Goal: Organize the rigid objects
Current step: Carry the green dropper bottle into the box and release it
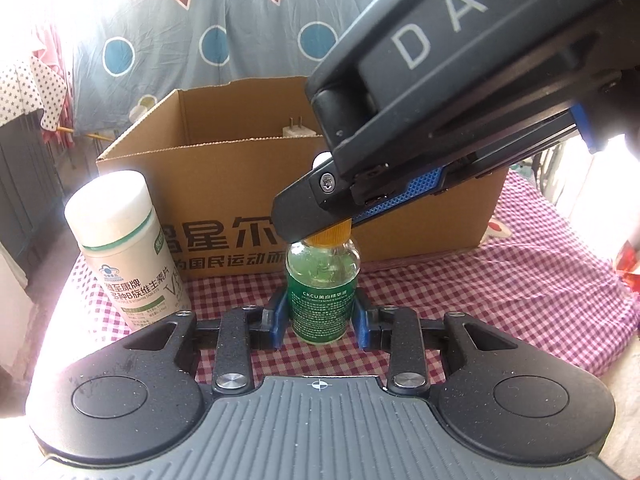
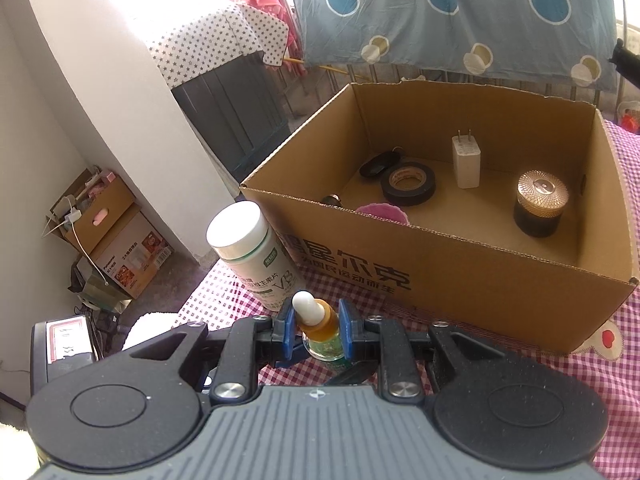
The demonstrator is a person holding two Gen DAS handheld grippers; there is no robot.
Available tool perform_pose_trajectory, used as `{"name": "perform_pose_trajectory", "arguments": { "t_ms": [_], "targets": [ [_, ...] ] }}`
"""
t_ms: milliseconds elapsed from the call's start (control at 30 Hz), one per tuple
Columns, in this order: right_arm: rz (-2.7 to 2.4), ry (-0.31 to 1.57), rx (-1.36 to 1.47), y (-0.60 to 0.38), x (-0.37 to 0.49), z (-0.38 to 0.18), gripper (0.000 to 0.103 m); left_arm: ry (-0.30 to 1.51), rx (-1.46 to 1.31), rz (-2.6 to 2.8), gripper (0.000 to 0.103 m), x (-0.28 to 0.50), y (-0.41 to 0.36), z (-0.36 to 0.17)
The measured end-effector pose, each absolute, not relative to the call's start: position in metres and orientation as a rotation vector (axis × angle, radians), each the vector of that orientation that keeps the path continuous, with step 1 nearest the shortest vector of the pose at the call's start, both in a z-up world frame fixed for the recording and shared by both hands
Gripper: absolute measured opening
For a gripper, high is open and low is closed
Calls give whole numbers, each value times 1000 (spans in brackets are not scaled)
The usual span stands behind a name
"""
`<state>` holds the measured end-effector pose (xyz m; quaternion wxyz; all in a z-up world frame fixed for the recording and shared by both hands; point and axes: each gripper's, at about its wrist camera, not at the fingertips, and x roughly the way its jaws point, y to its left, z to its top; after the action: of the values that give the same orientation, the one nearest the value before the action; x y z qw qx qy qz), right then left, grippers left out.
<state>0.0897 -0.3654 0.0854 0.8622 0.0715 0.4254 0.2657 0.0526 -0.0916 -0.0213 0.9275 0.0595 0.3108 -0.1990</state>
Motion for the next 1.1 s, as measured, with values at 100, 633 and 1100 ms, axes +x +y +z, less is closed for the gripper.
{"name": "perform_pose_trajectory", "arguments": {
  "t_ms": [100, 633, 1100],
  "targets": [
    [577, 835, 159, -370, 80, 106, 24, 589, 147, -404, 32, 44, -90, 3],
    [607, 680, 171, -400, 119, 202, 25, 552, 67, -503, 32, 91, -99, 105],
    [566, 860, 250, -435, 252, 129, 25, 868, 53, -495, 32, 216, -139, 54]
  ]
}}
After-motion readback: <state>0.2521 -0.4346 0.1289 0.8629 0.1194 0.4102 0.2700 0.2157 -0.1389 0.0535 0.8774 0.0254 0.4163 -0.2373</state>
